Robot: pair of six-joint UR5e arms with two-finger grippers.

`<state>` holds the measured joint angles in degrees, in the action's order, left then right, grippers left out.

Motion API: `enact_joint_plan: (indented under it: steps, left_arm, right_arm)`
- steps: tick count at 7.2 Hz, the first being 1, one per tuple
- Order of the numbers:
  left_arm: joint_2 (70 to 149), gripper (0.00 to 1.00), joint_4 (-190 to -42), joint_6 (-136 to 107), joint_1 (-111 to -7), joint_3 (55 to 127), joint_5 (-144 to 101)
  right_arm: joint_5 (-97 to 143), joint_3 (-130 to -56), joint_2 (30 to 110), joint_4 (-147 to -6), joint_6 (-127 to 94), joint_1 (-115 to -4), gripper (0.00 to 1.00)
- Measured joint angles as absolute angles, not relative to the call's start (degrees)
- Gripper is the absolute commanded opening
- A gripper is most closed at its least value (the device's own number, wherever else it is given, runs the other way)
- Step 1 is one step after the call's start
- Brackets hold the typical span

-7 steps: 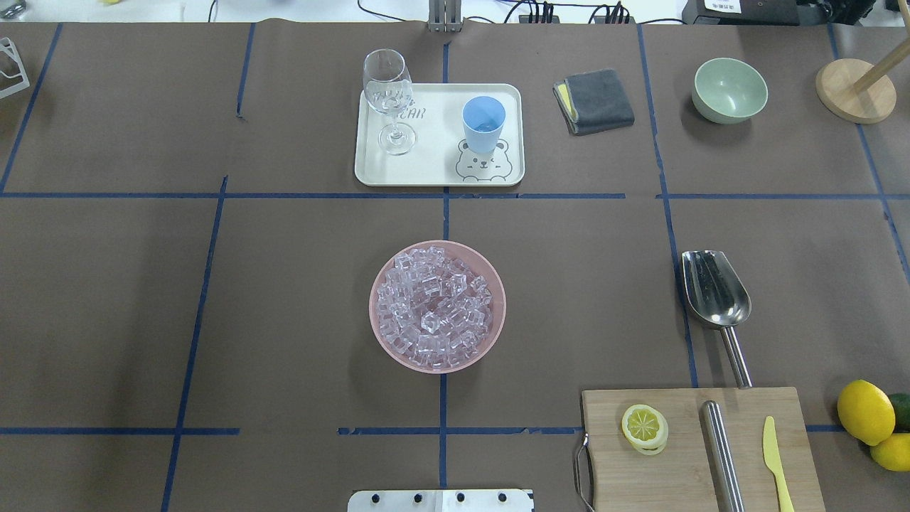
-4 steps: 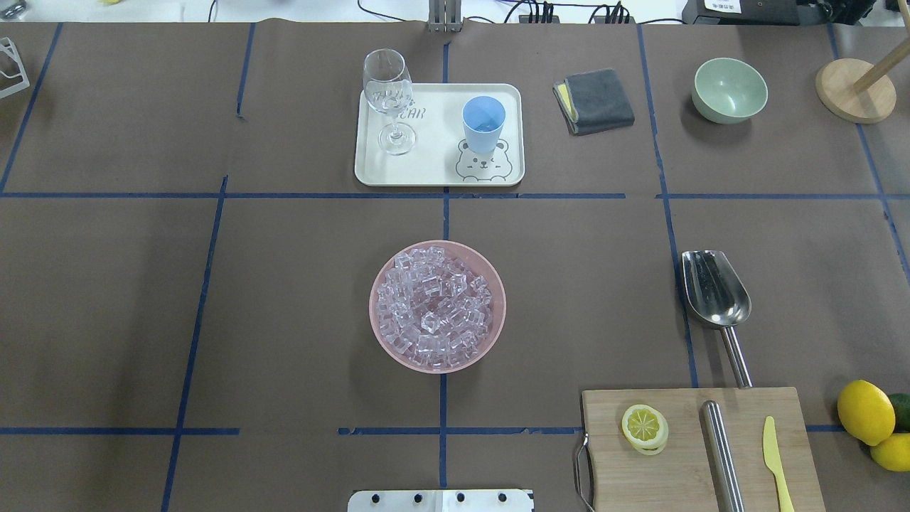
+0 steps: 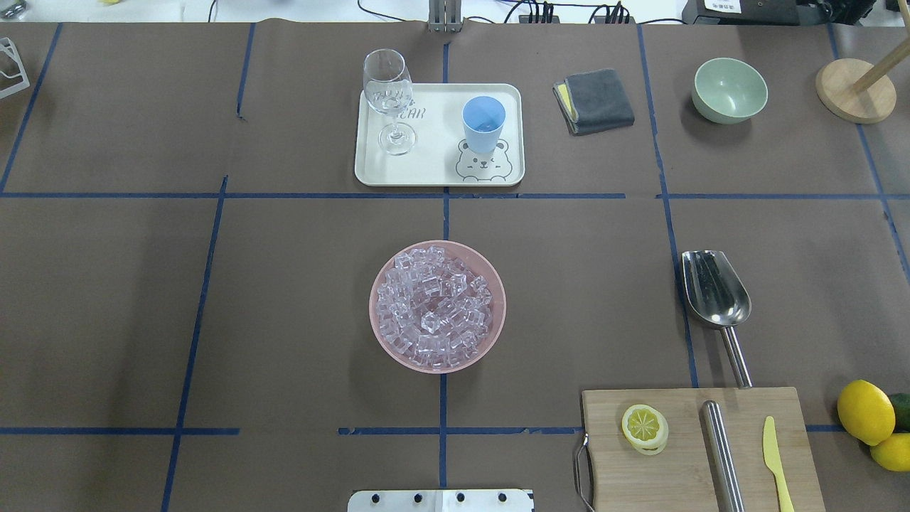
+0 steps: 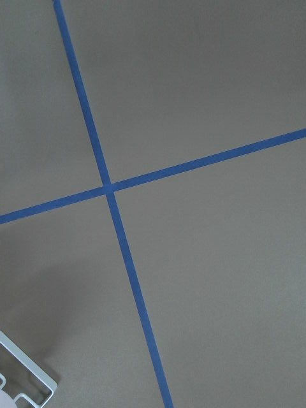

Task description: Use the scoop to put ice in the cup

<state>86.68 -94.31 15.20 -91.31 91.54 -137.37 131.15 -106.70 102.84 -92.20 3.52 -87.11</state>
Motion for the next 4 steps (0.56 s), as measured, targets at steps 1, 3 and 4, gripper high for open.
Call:
enact_joint_plan:
  steps: [1,3,4]
  left_arm:
    - [86.7,1.0,-94.3,15.2,-91.3,91.6,-137.4]
    - [86.7,1.0,-94.2,15.1,-91.3,91.6,-137.4]
    - [86.7,1.0,-94.2,15.1,-91.3,91.7,-137.4]
  right_arm:
    - [131.3,-106.7,102.8,-92.2,3.5,-87.1,1.0]
    - [131.7,-106.6,102.8,-92.2,3.5,-87.1,1.0]
    - [131.8,-106.6,102.8,-92.2,3.5,-87.1,1.0]
